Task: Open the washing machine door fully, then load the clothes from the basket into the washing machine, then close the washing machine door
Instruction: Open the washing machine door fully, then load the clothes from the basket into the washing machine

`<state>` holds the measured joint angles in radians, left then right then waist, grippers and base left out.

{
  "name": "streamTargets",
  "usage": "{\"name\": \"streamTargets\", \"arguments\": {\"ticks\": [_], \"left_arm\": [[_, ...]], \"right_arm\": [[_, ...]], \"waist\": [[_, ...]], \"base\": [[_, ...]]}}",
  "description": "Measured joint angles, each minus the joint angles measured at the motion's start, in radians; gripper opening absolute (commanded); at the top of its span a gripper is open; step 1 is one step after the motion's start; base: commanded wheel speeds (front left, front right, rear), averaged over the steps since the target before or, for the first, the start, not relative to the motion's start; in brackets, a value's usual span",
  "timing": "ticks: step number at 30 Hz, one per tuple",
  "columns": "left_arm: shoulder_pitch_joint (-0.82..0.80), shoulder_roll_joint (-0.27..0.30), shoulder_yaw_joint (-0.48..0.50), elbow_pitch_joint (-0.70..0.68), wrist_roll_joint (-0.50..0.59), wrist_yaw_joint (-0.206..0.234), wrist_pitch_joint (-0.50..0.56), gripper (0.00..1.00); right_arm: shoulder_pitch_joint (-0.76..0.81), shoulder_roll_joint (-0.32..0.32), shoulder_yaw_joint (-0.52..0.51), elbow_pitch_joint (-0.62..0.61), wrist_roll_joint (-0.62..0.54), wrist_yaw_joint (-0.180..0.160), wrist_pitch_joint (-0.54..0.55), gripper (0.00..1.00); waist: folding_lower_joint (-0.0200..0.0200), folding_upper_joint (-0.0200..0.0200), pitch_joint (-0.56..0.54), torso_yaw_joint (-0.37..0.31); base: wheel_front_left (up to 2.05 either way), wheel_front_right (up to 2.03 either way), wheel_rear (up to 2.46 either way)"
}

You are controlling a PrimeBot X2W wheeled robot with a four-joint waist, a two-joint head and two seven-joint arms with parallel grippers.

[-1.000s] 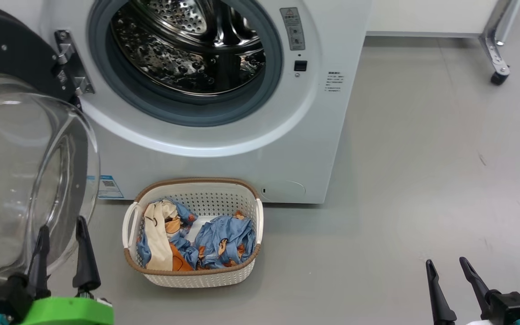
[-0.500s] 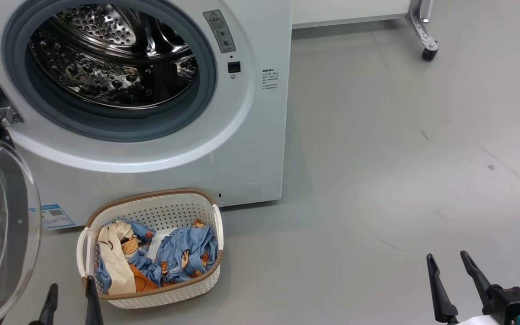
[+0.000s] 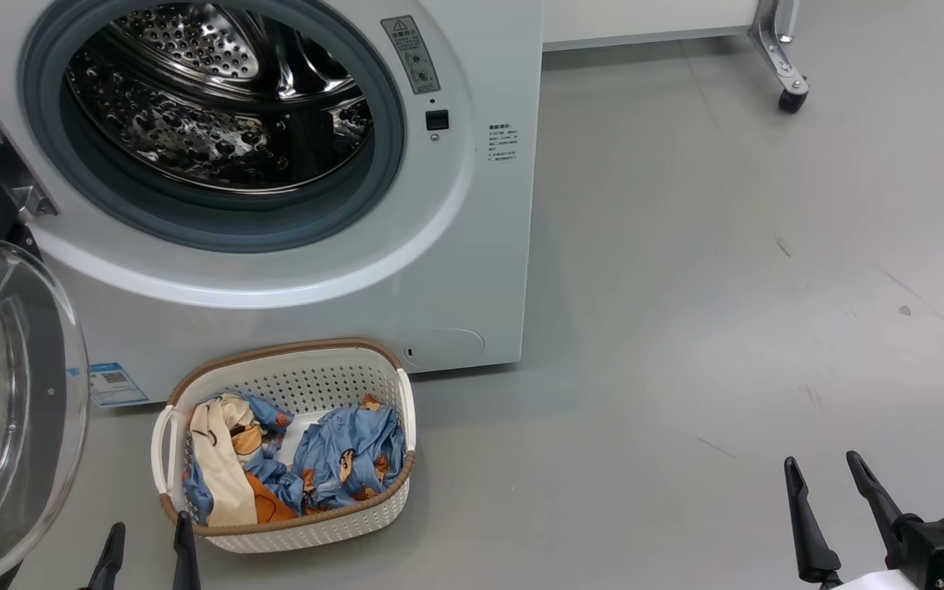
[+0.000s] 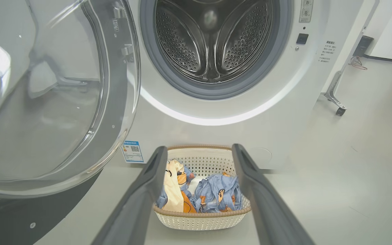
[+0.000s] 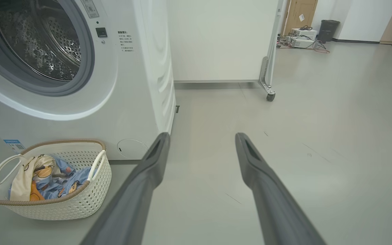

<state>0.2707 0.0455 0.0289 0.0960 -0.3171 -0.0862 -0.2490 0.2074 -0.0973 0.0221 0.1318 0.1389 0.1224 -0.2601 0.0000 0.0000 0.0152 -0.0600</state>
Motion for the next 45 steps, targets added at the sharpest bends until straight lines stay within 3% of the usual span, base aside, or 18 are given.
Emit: {"name": "streamTargets", "arguments": {"ticks": [16, 45], "left_arm": [[0.001, 0.0, 0.033, -0.024, 0.009, 0.0, 0.0, 1.0], [0.021, -0.001, 0.055, -0.008, -0.012, -0.011, 0.0, 1.0]], "right_arm": [[0.0, -0.005, 0.036, 0.002, 0.001, 0.0, 0.0, 1.0], [0.0, -0.004, 0.045, 0.005, 0.011, 0.0, 0.0, 1.0]], "waist": [[0.0, 0.0, -0.021, 0.078], [0.0, 0.0, -0.007, 0.058]], "base": [[0.0, 0.0, 0.0], [0.33, -0.33, 0.0]]}}
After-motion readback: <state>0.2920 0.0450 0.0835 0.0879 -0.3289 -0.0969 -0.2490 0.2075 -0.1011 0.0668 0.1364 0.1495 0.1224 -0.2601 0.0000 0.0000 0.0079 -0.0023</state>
